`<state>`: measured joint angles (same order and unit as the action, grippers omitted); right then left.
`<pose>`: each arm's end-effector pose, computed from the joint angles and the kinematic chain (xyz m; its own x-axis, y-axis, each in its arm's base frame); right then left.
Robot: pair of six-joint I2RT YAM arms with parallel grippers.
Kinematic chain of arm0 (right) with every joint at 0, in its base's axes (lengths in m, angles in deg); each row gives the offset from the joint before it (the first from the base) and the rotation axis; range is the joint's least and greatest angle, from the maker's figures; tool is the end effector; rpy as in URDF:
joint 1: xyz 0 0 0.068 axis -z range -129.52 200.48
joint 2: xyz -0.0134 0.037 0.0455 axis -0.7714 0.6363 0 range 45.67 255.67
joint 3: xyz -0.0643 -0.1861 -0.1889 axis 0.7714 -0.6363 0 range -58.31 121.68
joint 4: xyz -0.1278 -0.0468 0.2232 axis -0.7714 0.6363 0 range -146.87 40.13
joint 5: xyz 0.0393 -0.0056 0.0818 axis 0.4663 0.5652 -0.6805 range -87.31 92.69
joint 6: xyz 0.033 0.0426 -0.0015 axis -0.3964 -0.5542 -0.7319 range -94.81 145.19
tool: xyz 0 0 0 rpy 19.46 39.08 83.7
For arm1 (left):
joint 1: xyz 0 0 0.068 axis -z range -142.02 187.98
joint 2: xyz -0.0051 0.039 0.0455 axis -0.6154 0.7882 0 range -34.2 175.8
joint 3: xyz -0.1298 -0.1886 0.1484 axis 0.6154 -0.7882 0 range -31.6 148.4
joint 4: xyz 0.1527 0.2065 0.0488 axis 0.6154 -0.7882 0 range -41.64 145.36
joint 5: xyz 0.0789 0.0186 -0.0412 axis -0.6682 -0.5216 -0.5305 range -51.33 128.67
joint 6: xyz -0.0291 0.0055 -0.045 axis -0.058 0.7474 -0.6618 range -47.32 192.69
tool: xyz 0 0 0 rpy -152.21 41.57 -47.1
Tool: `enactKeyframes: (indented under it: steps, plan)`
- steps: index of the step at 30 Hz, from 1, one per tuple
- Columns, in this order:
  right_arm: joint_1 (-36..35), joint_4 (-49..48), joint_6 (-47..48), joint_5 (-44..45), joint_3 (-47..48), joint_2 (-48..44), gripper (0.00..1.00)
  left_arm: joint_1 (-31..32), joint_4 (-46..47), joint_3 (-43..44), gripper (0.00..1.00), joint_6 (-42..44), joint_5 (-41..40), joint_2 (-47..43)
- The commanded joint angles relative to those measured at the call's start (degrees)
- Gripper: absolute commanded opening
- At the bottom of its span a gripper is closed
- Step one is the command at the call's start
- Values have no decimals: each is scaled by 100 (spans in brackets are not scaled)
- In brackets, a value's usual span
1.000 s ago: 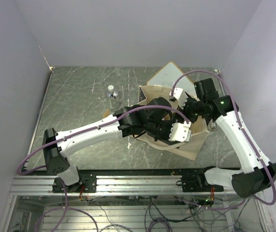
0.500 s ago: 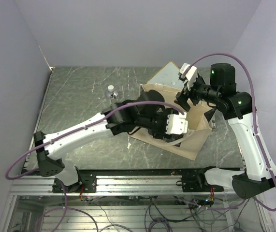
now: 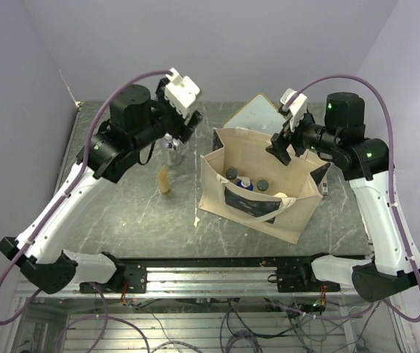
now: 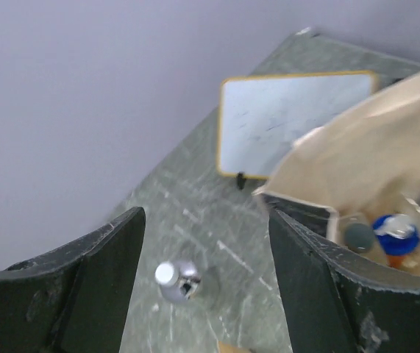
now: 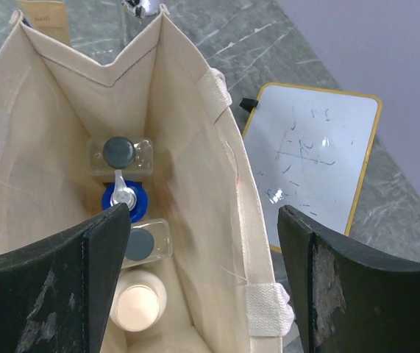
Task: Place the personal care products into the canvas bag
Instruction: Place the care product in the canvas bag, then move the care product at the center of the board.
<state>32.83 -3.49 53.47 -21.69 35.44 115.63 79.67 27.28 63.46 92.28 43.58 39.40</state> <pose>0.2071 0.0813 0.4627 -0.1215 -0.4915 -0.8624 -0.7674 0.5976 -0.2324 0.1923 -0.1753 0.4997 0.1624 0.3028 -0.9391 0.7129 0.6220 0.3239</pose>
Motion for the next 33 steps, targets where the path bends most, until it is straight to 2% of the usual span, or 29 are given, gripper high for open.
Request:
enactKeyframes:
  steps: [1,5,9,16,22,27,33]
  plan:
    - [48,-108,-153,-158,202,-76,81,-930,365,-239,79,-956,-876,307]
    - [51,-109,-152,-202,173,-119,81,-1828,381,-420,78,-1203,-459,718]
    - [49,-98,-133,-162,107,-236,81,-2256,302,-481,79,-1181,-147,1280]
    - [59,-157,-114,-84,-213,-364,81,-2288,-292,-75,78,-814,-70,2483]
    - [68,-124,-92,-100,-261,-359,81,-2288,-363,64,77,-728,-221,3162]
    - [68,-118,-75,-93,-331,-361,81,-2288,-342,94,69,-708,17,3409]
    - [69,-109,-42,-87,-409,-388,82,-2288,-380,178,55,-765,207,3516]
